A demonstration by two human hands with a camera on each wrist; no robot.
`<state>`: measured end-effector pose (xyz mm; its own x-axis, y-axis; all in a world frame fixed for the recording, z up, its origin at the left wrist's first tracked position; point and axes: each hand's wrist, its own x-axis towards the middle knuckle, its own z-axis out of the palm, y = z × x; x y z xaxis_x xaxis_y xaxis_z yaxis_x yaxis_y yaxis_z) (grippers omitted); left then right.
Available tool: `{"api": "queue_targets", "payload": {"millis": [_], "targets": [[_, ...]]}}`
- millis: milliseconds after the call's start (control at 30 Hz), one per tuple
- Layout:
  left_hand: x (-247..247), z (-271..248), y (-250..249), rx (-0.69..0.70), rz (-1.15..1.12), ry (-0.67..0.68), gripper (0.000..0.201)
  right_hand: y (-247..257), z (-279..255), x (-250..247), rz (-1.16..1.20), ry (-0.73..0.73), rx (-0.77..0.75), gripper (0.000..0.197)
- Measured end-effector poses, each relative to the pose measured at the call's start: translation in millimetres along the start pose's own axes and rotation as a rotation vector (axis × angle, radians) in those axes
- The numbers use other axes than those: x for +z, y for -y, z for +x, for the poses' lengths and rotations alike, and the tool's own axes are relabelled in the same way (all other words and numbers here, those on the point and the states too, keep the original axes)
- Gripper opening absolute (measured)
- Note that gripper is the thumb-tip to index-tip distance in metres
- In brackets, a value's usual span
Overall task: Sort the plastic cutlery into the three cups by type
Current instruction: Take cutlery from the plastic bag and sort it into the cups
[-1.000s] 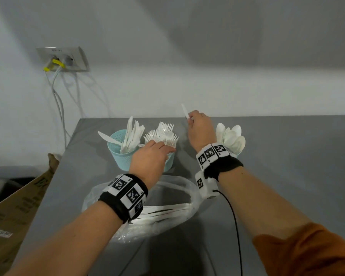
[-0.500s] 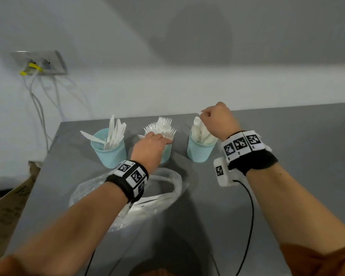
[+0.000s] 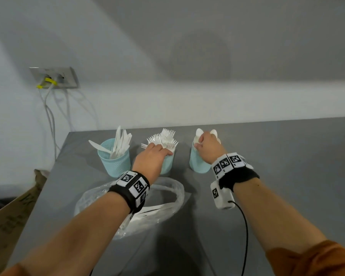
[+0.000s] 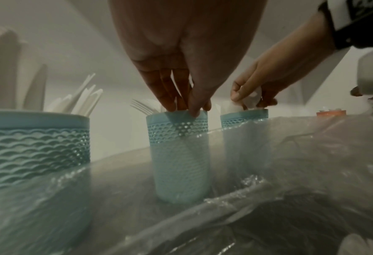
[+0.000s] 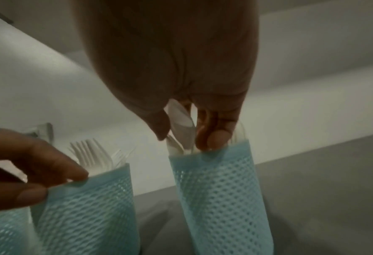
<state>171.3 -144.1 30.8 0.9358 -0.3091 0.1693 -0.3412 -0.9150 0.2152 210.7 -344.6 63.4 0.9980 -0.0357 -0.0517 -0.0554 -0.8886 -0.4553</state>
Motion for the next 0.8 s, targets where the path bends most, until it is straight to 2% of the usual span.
{"api": "queue_targets", "payload": {"millis": [133,233,333,433,600,667,800], "targets": [[0,2,5,-0.005,-0.023,-0.014,0.049,-11,-6,12,0.21,-0.222,-0.096,0.012],[4,2,9,-0.021,-0.038,-0.037,0.045,-24,-15,18,0.114,-0.299,-0.114,0.016],[8,2,12,-0.026,-0.043,-0.071,0.046,-34,-22,29,0.03,-0.306,-0.101,0.025],[10,2,16,-0.019,-0.032,-0.109,0.047,-38,-19,39,0.052,-0.265,-0.138,0.019],[11,5,19,-0.015,-0.037,-0.133,0.048,-26,-6,40,0.083,-0.226,-0.149,0.024],[10,5,20,0.03,-0.036,-0.124,0.048,-20,-4,40,0.079,-0.222,-0.139,0.026],[-1,-14,20,0.146,-0.075,-0.167,0.038,-8,-18,43,0.117,-0.356,-0.119,0.049]]}}
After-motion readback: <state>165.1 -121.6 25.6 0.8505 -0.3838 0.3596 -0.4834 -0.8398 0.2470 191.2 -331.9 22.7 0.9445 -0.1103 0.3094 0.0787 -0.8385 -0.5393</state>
